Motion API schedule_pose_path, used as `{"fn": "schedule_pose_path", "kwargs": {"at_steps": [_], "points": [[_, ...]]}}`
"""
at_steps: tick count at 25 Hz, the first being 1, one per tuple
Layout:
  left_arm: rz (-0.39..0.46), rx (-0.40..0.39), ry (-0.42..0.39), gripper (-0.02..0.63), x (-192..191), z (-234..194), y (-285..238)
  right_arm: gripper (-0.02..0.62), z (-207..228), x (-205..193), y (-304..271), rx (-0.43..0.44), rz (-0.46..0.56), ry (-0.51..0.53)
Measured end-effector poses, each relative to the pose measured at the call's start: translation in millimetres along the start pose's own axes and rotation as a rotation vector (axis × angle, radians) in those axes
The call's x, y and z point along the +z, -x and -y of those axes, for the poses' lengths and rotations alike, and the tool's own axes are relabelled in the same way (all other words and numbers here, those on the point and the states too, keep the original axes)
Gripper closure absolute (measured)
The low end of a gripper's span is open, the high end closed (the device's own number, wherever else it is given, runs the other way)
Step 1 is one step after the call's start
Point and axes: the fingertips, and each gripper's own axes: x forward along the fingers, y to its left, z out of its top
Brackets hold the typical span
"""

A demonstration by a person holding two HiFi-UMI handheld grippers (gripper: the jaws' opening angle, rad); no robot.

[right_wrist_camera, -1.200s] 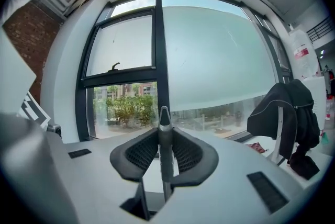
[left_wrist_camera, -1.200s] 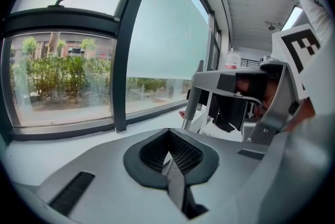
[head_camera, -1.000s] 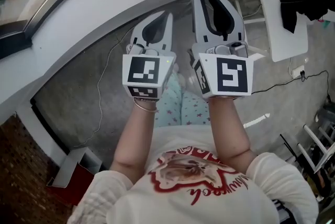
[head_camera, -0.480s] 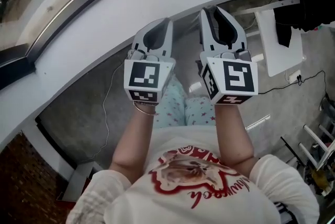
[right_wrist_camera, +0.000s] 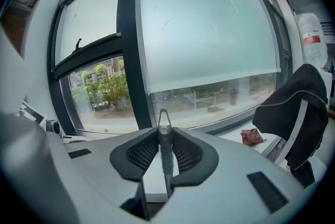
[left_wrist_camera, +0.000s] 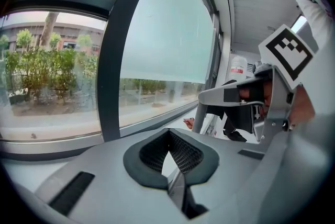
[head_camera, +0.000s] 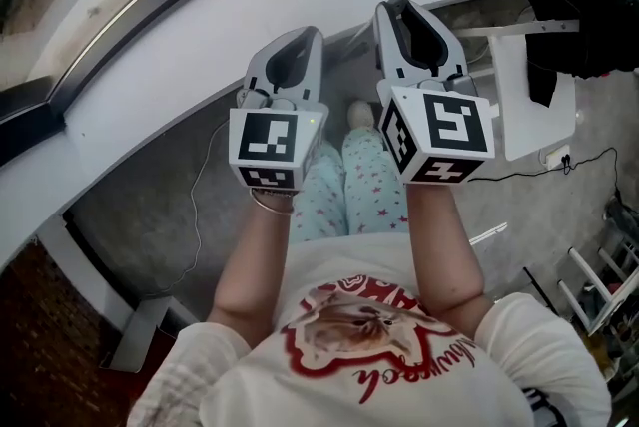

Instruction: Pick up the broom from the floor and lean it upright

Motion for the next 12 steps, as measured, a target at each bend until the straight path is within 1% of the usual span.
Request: {"fn": "schedule_pose_path", "kwargs": {"at_steps": [6, 12], "points": [[-0.003, 0.067, 0.031, 0.589, 4, -8, -8, 0.497, 4, 6, -26, 0.046, -0.029, 0.019], [-0.021, 0.096, 0.065, 0.589, -1, -14, -18, 0.497, 7, 12, -54, 0.063, -0.042, 0.003]]}}
